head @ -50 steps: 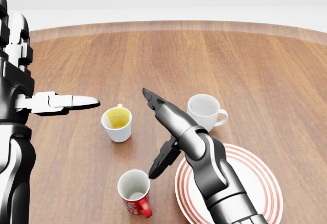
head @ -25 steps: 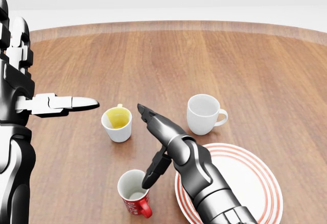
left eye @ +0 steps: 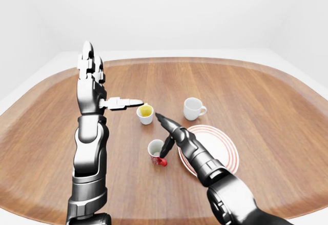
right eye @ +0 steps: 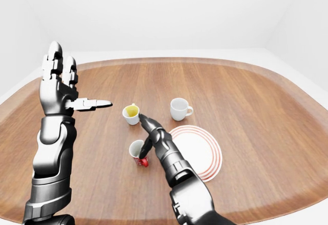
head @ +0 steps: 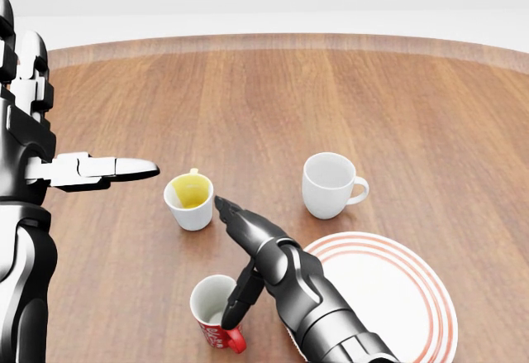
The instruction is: Pick up the red mug and put it on the plate
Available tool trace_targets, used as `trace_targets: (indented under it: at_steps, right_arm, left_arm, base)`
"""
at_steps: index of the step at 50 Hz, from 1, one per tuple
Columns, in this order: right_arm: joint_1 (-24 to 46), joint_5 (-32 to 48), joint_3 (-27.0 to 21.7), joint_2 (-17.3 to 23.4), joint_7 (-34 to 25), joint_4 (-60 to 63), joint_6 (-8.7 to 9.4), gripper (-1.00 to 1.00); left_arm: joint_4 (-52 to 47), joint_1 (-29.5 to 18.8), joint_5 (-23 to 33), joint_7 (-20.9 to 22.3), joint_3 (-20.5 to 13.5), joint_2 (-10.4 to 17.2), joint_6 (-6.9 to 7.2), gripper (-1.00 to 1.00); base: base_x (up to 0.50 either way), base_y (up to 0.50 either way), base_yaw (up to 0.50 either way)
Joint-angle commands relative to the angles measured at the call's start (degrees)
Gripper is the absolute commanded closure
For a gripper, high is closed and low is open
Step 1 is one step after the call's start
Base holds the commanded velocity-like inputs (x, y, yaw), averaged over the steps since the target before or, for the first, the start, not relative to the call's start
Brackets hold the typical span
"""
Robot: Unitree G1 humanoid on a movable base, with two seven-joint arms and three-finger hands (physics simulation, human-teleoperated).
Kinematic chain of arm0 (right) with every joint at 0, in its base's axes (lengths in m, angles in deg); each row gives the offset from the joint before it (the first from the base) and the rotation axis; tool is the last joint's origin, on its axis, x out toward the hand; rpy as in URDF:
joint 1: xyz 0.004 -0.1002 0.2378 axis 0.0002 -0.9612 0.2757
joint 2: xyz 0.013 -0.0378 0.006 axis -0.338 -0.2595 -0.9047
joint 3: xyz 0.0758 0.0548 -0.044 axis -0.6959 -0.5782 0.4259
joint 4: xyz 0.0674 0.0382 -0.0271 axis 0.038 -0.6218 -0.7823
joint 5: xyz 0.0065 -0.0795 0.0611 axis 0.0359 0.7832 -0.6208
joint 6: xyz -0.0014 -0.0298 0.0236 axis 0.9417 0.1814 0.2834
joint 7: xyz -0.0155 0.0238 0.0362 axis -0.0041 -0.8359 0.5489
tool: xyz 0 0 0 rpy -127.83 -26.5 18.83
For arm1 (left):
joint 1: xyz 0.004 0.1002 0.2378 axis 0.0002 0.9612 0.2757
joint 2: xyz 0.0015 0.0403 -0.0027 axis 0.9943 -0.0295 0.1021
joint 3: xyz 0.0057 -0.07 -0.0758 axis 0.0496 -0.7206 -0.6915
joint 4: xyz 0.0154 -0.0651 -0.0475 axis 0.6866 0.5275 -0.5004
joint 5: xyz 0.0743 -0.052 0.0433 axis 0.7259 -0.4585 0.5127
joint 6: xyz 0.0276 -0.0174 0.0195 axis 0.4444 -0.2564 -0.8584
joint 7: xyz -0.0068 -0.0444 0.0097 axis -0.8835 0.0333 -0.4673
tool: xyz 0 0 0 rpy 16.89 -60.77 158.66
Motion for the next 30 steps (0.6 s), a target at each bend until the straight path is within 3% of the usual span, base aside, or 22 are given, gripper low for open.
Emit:
trace_targets:
  at_steps: [1, 30]
  right_arm:
    - [0.46, 1.44, 0.68, -1.60, 0.74, -3.13, 0.00, -1.00]
    - [2.15, 3.80, 1.15, -4.95, 2.61, -10.54, 0.00, -1.00]
  left_arm:
    - [0.45, -0.14, -0.10, -0.01, 0.01, 0.03, 0.00, -1.00]
    - [-0.17, 0.08, -1.47, -0.27, -1.05, 0.86, 0.00, -1.00]
  base:
    - [0.00, 0.00, 0.00]
    - [0.00, 0.00, 0.00]
